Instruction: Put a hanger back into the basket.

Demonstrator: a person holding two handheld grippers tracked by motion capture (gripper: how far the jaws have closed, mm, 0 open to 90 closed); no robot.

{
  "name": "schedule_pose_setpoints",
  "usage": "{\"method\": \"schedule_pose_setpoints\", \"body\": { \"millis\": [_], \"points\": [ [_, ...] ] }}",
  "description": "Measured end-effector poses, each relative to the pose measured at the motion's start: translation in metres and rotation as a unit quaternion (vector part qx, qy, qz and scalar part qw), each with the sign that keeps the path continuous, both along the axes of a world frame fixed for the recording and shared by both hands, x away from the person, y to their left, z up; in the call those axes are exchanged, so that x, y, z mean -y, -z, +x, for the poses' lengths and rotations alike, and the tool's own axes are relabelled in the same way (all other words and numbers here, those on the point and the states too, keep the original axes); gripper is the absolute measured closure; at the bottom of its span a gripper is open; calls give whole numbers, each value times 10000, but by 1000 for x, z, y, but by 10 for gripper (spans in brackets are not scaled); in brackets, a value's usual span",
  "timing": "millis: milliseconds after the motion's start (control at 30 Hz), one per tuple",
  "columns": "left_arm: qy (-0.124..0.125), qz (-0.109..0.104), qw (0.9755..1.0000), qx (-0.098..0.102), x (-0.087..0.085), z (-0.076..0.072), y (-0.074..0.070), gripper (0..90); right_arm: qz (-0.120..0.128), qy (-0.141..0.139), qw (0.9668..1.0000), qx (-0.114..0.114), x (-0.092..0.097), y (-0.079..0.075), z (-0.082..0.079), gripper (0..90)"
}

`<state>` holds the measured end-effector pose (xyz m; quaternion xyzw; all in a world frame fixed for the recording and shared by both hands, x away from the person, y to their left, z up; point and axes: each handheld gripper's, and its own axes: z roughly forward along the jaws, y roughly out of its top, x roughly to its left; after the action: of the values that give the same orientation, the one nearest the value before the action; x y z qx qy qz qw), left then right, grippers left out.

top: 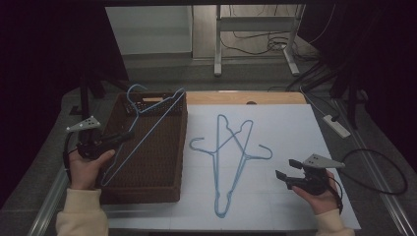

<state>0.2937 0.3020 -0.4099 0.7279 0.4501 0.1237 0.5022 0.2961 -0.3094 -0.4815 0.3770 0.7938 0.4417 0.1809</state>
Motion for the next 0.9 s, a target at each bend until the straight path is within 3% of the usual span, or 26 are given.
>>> {"method": "schedule_pose_setpoints", "body": {
  "millis": [367, 500, 667, 800, 900],
  "points": [
    [-73, 182, 9996, -214, -4, 7, 12, 867, 6, -4, 10000, 12, 0, 0, 0, 299],
    [-127, 213, 9990, -378, -6, 15, 18, 867, 56, 21, 10000, 23, 1, -1, 0, 300],
    [-126, 581, 9969, -522, -1, 21, 25, 866, 74, 14, 10000, 32, 2, -2, 0, 300],
    [-111, 735, 9949, -688, -2, 29, 30, 866, 69, -6, 10000, 41, 1, -2, -1, 300],
    [-137, 1011, 9915, -813, -3, 33, 36, 866, 64, -21, 10000, 44, 0, -2, -1, 300]
  ]
}}
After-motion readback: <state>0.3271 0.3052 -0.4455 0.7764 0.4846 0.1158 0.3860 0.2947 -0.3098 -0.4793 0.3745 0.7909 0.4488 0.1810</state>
